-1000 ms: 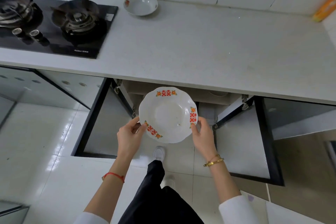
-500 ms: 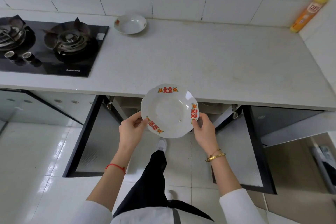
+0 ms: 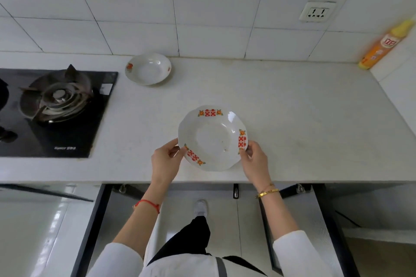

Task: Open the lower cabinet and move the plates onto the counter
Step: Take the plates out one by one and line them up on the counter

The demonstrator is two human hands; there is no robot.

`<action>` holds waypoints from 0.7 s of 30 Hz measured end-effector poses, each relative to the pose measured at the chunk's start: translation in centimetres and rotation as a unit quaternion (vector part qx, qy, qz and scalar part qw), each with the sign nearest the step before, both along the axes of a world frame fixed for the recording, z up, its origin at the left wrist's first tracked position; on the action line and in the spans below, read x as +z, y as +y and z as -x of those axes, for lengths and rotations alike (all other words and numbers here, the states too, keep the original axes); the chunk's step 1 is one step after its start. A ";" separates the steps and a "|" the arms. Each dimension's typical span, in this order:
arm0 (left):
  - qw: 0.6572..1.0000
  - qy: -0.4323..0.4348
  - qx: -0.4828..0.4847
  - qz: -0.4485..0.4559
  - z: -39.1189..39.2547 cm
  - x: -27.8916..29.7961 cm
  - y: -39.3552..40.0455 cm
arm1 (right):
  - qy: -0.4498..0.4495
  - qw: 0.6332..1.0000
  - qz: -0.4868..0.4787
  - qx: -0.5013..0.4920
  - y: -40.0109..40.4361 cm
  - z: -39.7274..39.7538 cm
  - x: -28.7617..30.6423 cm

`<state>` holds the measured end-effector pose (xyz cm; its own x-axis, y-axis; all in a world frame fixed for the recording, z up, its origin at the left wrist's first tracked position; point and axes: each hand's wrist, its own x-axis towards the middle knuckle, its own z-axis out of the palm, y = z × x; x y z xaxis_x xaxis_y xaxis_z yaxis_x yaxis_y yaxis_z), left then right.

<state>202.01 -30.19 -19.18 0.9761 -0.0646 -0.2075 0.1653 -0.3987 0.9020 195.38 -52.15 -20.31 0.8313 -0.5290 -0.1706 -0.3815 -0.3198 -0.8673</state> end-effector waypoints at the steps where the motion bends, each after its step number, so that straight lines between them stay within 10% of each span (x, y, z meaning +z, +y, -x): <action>1: 1.000 0.004 -0.002 -0.002 -1.6 -0.1 -0.2 | -0.001 1.000 0.003 -0.001 -0.2 -1.5 0.0; 21: 0.997 0.030 0.027 -0.070 -23.5 -2.6 -6.0 | 0.064 0.996 0.042 0.048 -6.0 -24.7 -2.6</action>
